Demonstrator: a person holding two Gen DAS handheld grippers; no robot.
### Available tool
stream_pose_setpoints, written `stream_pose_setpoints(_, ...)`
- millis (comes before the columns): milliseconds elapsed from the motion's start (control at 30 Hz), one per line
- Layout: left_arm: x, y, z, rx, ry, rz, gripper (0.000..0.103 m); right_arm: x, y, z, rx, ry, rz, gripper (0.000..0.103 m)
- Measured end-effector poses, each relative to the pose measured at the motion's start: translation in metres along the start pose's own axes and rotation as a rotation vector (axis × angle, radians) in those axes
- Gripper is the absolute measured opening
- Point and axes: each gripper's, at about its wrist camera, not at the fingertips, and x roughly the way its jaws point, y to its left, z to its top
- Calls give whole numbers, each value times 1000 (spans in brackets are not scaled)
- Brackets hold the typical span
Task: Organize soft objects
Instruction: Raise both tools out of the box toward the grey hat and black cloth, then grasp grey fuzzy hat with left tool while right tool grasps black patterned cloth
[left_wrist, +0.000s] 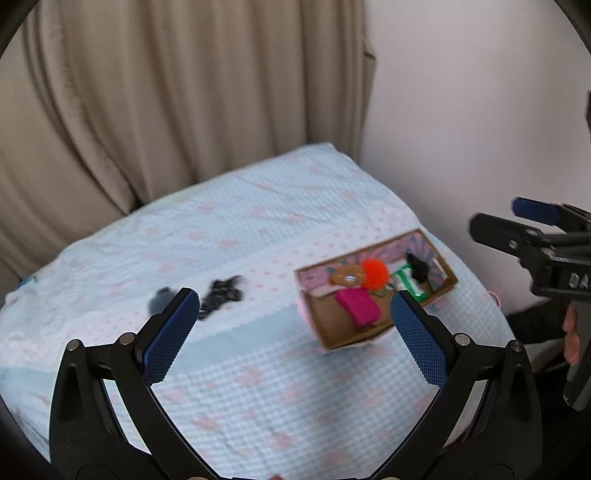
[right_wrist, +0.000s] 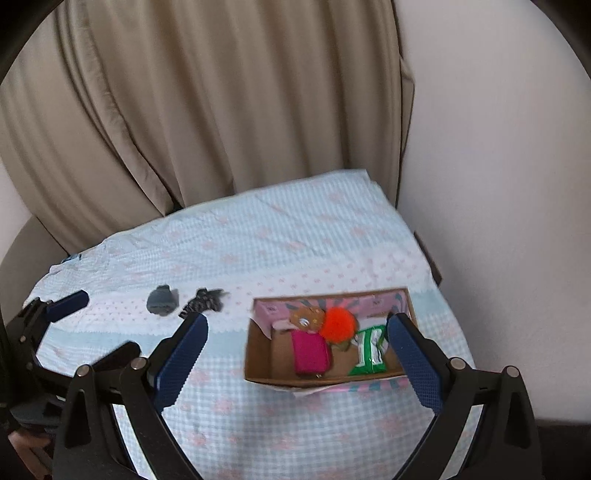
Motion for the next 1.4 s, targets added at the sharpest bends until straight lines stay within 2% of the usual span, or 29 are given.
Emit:
stream_pose_setpoints(67, -17, 22, -6, -15, -25, 31, 103, -10, 19, -2, -14, -24, -5, 98)
stream_pose_setpoints(200, -44, 75, -26, -73, -55, 37, 103, -27, 65, -14, -40, -77, -53, 98)
stream_pose_setpoints(300, -58, 112, -42, -91, -72, 65, 103, -30, 99, -24, -62, -101, -46, 98)
stream_pose_setpoints(467, -66, 171, -66, -129, -66, 69, 103, -18, 151, -38, -49, -103, -4, 98)
stream_pose_setpoints(633, -57, 220, -83, -132, -61, 56, 103, -2, 196, -41, -41, -117, -10, 98)
stream_pose_setpoints(767, -34, 260, -93, -142, -54, 26, 103, 25, 223, -44, -1, -101, -19, 98)
stream_pose_setpoints(933, 14, 294, -99, -156, -45, 2, 103, 76, 250, -48, 47, -67, -22, 98)
stream_pose_setpoints(1000, 32, 304, -102, -168, -66, -10, 103, 99, 257, -48, 55, -52, -8, 98)
stream_pose_setpoints(1167, 100, 328, -109, -203, -48, -41, 103, 175, 272, -52, 46, -16, -17, 98)
stream_pose_setpoints(1400, 202, 340, -120, -261, -9, -70, 102, 265, 263, -61, 121, 1, -49, 97)
